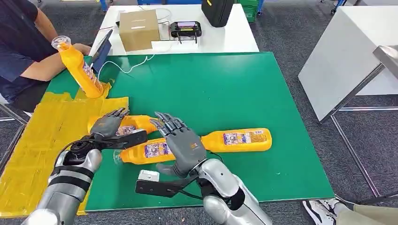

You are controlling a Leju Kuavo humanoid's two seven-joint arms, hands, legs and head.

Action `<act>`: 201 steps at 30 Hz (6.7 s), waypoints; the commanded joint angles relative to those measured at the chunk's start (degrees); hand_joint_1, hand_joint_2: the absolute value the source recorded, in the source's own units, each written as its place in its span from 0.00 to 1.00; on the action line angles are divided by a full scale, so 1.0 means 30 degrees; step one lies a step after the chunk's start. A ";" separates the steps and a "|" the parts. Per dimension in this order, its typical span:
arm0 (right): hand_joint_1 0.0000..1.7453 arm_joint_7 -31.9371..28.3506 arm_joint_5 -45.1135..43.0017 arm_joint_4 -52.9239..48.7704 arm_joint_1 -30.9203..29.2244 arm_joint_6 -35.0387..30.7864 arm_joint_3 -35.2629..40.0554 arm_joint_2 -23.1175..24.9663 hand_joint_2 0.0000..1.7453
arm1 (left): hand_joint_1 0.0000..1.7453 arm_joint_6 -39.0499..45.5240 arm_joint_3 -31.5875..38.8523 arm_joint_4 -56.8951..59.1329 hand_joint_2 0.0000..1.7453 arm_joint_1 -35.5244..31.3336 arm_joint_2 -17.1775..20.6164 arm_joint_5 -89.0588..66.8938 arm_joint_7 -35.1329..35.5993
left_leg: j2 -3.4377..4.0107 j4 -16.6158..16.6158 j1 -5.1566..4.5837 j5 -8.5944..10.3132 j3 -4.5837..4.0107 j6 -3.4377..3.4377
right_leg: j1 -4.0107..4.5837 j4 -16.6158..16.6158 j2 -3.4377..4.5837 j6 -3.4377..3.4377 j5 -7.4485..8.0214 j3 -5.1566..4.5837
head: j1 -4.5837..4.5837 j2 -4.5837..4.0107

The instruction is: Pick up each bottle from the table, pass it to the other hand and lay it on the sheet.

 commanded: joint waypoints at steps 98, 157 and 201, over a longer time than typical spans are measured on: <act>1.00 -0.1658 -0.4456 0.3697 -0.0964 -0.3221 -0.1698 0.0334 1.00 | 0.00 -0.0577 -0.3671 -1.3506 1.00 0.5696 -0.3308 3.1813 0.3876 | -0.0031 -0.0005 0.0002 0.0008 0.0028 -0.0005 | -0.0006 -0.0012 0.0060 0.0006 0.0013 0.0032 | 0.0066 0.0000; 0.00 -0.0147 0.2740 -0.4921 0.4909 0.2601 -0.8114 -0.2117 1.00 | 1.00 0.0614 0.1009 -0.3018 1.00 0.4276 0.0797 0.0526 0.1484 | -0.0063 -0.0006 0.0011 -0.0007 0.0051 -0.0009 | -0.0005 -0.0023 0.0059 0.0000 -0.0008 0.0070 | 0.0080 0.0000; 0.00 -0.0552 0.3332 0.3314 0.1425 0.4203 -1.2537 -0.4229 1.00 | 0.00 -0.0902 -0.0102 -1.3966 0.00 0.9360 -0.1478 1.4674 -0.2546 | -0.0036 -0.0002 -0.0031 0.0027 -0.0013 0.0021 | -0.0029 -0.0019 0.0016 0.0038 0.0041 0.0011 | 0.0066 0.0000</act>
